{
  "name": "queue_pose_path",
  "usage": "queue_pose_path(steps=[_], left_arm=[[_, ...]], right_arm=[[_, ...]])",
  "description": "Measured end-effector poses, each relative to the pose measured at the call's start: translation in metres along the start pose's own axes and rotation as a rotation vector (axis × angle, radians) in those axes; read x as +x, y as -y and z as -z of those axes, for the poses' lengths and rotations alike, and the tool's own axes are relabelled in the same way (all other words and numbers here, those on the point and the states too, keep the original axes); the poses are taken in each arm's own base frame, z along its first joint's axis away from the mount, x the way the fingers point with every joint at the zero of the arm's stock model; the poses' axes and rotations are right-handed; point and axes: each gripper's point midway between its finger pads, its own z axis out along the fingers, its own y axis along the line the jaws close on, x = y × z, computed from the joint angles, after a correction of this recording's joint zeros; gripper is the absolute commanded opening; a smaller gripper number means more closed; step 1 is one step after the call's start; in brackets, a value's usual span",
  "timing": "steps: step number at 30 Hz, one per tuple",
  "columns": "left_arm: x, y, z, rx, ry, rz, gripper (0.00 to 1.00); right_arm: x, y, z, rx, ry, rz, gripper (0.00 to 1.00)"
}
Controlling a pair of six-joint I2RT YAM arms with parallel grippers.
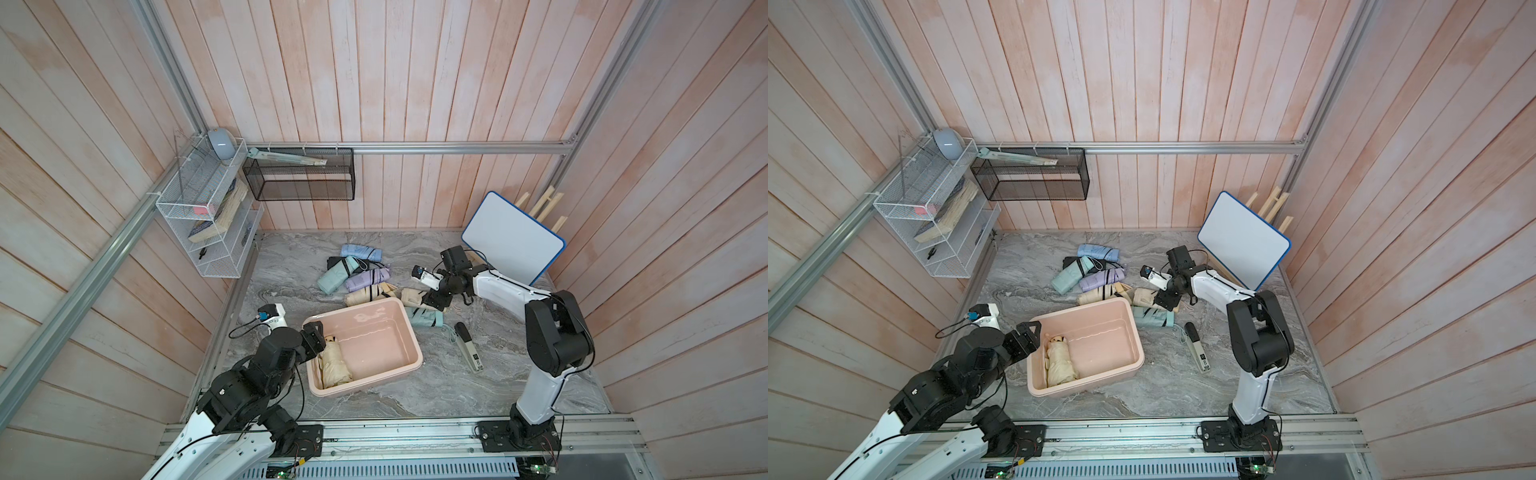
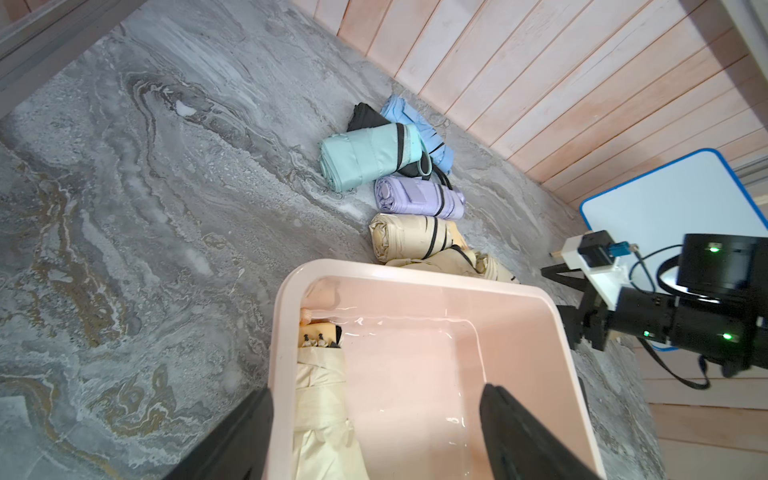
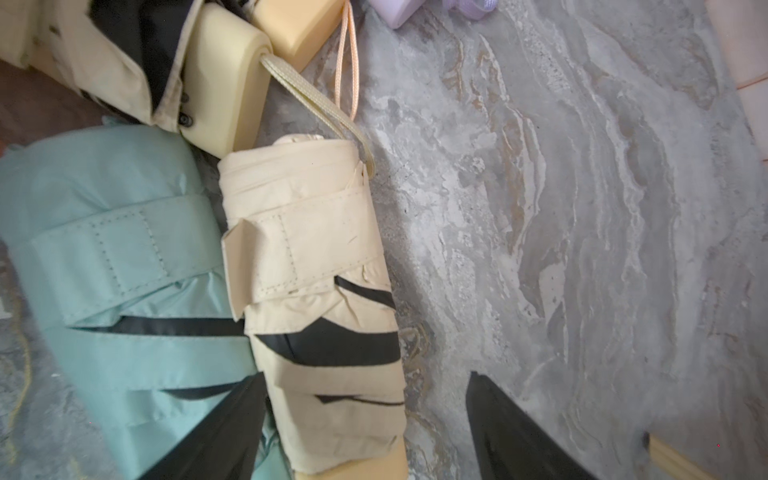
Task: Put the umbrella into the storage box
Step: Pick up the umbrella from the center of the board.
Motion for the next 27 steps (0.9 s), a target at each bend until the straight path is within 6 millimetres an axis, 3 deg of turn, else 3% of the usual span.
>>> queue_pose_path(steps=[12, 27], left_arm=[[-0.031, 0.027, 0.006, 0.052, 0.083, -0.051, 0.86], [-0.038, 0.034, 0.005, 0.065, 0.1, -0.095, 0.87]], right_arm=[[-0.006, 0.004, -0.023, -0.083, 0.009, 0.041, 0.82], [-0.002, -0.011, -0.022, -0.175, 0.017, 0.045, 0.83]])
